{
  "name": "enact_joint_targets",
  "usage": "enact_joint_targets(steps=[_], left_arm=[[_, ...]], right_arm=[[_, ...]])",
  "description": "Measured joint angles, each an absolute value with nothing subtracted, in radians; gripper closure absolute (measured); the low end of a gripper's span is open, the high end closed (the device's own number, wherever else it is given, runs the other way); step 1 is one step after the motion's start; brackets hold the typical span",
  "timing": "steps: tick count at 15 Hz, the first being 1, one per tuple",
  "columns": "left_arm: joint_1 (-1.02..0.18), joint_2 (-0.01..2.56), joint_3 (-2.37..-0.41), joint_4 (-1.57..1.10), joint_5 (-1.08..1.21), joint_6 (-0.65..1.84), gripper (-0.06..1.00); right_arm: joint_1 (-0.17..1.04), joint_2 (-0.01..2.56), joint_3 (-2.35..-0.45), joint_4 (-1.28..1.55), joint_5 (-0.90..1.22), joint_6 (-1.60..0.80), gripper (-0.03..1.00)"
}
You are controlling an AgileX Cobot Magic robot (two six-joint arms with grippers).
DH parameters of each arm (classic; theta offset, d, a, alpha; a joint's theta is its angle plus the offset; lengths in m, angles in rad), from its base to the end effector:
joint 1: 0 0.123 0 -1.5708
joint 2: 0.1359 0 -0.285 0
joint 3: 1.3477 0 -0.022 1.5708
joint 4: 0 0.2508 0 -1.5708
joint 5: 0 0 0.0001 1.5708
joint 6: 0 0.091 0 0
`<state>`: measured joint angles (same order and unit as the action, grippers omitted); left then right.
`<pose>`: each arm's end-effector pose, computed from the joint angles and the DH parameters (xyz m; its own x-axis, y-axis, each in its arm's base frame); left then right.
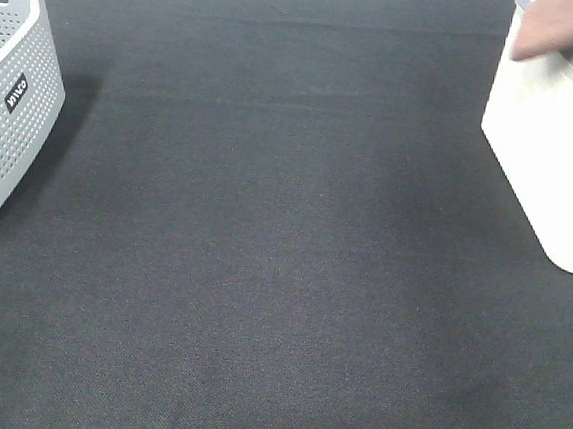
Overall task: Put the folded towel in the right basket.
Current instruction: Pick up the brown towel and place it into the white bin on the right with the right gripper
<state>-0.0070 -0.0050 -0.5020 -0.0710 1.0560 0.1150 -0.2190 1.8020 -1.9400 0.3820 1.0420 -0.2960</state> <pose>-0.0058 -0.0056 0.2784 -0.4382 0.0828 -0.8951 0.0976 0.9942 0.0442 0.3995 -0.0589 0.4056 -0.6842 0.0593 -0.7269 -0.0828 0.9839 0.1582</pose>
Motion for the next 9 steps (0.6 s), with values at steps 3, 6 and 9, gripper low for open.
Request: enact_joint_targets(steps=[3, 6, 9], left_arm=[[-0.007, -0.005, -0.502, -0.071, 1.056, 0.115, 0.06], [-0.007, -0.005, -0.502, -0.071, 1.056, 0.115, 0.06], [-0.007, -0.005, -0.502, -0.071, 1.056, 0.115, 0.06]], right_arm=[[-0.222, 1.807, -1.94, 0.271, 1.027, -0.296, 0.97], [-0.223, 1.866, -1.94, 0.187, 1.029, -0.296, 0.97], [-0.223, 1.941, -1.94, 0.166, 1.03, -0.277, 0.86]])
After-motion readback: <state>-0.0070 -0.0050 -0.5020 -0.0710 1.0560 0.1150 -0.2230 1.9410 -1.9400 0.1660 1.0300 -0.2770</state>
